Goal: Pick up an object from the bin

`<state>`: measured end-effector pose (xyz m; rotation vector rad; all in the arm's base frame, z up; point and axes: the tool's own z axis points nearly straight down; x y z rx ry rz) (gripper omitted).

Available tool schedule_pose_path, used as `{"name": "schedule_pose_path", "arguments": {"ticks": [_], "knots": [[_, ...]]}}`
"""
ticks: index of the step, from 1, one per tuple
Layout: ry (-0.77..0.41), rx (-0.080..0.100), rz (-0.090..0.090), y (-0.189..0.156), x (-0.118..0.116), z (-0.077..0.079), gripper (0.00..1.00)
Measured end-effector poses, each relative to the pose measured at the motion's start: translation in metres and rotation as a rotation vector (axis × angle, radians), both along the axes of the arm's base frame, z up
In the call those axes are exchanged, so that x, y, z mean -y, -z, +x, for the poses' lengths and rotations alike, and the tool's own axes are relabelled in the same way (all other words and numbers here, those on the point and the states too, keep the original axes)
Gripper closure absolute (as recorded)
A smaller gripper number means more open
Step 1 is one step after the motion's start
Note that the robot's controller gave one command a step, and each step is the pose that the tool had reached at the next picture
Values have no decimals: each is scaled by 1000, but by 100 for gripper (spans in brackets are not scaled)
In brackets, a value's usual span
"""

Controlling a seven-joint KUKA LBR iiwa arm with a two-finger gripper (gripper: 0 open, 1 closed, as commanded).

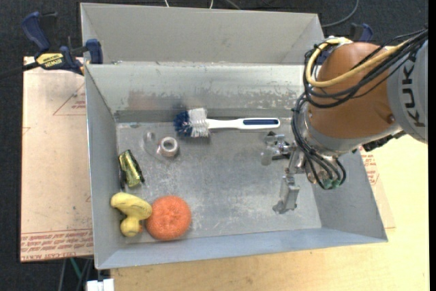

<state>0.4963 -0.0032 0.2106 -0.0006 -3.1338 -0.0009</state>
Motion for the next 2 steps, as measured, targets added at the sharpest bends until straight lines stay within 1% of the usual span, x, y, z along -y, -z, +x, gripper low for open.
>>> {"name": "schedule_pose_path", "arguments": {"ticks": [1,2], "knots": [[-1,9,0,-4,0,2,0],[-218,13,0,118,88,59,0]]}}
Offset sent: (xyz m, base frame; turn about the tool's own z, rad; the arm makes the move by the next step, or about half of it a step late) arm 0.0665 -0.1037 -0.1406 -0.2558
